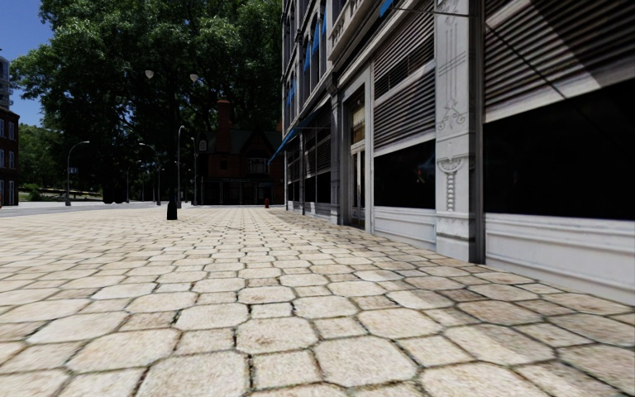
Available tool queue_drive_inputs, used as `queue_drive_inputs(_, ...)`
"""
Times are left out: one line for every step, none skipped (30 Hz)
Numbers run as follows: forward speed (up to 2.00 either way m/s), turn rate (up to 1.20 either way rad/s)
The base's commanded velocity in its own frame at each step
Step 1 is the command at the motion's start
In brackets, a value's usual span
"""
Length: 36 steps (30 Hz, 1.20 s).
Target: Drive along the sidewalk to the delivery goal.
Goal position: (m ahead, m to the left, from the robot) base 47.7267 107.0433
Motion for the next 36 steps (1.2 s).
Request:
queue_drive_inputs(0.0,0.0)
queue_drive_inputs(0.0,0.0)
queue_drive_inputs(0.0,0.0)
queue_drive_inputs(0.0,0.0)
queue_drive_inputs(0.0,0.0)
queue_drive_inputs(0.0,0.0)
queue_drive_inputs(0.0,0.0)
queue_drive_inputs(0.0,0.0)
queue_drive_inputs(0.0,0.0)
queue_drive_inputs(0.0,0.0)
queue_drive_inputs(0.0,0.0)
queue_drive_inputs(0.0,0.0)
queue_drive_inputs(0.0,0.0)
queue_drive_inputs(0.0,0.0)
queue_drive_inputs(0.0,0.0)
queue_drive_inputs(0.0,0.0)
queue_drive_inputs(0.0,0.0)
queue_drive_inputs(0.0,0.0)
queue_drive_inputs(0.0,0.0)
queue_drive_inputs(2.0,0.0)
queue_drive_inputs(2.0,0.0)
queue_drive_inputs(2.0,0.0)
queue_drive_inputs(2.0,0.0)
queue_drive_inputs(2.0,0.0)
queue_drive_inputs(2.0,0.0)
queue_drive_inputs(2.0,0.0)
queue_drive_inputs(2.0,0.0)
queue_drive_inputs(2.0,0.0)
queue_drive_inputs(2.0,0.0)
queue_drive_inputs(2.0,0.0)
queue_drive_inputs(2.0,0.0)
queue_drive_inputs(2.0,0.0)
queue_drive_inputs(2.0,0.01)
queue_drive_inputs(2.0,0.24)
queue_drive_inputs(2.0,0.58)
queue_drive_inputs(2.0,0.77)
